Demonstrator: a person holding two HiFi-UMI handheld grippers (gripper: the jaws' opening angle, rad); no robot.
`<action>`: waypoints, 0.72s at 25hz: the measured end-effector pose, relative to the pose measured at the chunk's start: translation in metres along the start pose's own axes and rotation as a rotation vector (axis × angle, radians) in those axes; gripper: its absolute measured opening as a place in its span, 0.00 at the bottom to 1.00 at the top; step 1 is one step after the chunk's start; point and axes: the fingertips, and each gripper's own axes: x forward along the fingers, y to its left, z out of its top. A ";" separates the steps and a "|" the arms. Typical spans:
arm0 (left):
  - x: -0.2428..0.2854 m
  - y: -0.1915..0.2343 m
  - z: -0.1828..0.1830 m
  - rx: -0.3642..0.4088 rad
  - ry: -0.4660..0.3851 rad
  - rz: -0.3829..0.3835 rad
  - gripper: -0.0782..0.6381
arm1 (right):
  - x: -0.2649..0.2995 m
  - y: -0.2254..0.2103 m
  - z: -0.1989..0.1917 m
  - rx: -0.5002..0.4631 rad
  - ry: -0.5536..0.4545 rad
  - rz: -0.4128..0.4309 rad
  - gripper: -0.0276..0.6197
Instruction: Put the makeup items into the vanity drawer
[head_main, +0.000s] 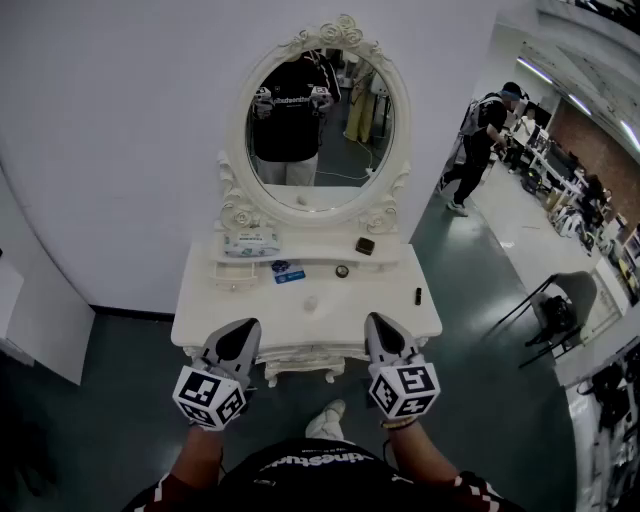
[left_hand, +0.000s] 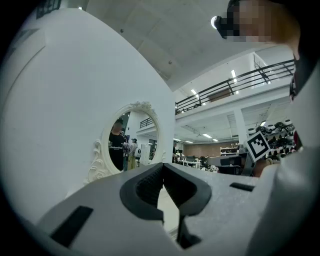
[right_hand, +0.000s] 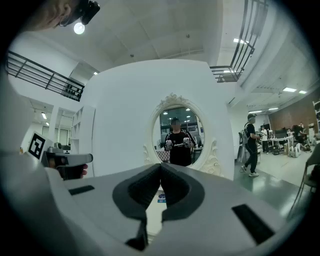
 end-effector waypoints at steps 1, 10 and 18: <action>0.000 -0.001 0.000 0.005 0.000 -0.003 0.12 | 0.000 0.000 0.000 0.001 -0.001 0.001 0.03; 0.000 -0.007 -0.001 0.018 -0.003 -0.007 0.12 | -0.006 -0.001 -0.001 -0.006 0.007 -0.002 0.03; -0.007 -0.010 -0.006 0.013 0.003 0.014 0.12 | -0.016 -0.003 0.001 -0.024 -0.019 -0.011 0.03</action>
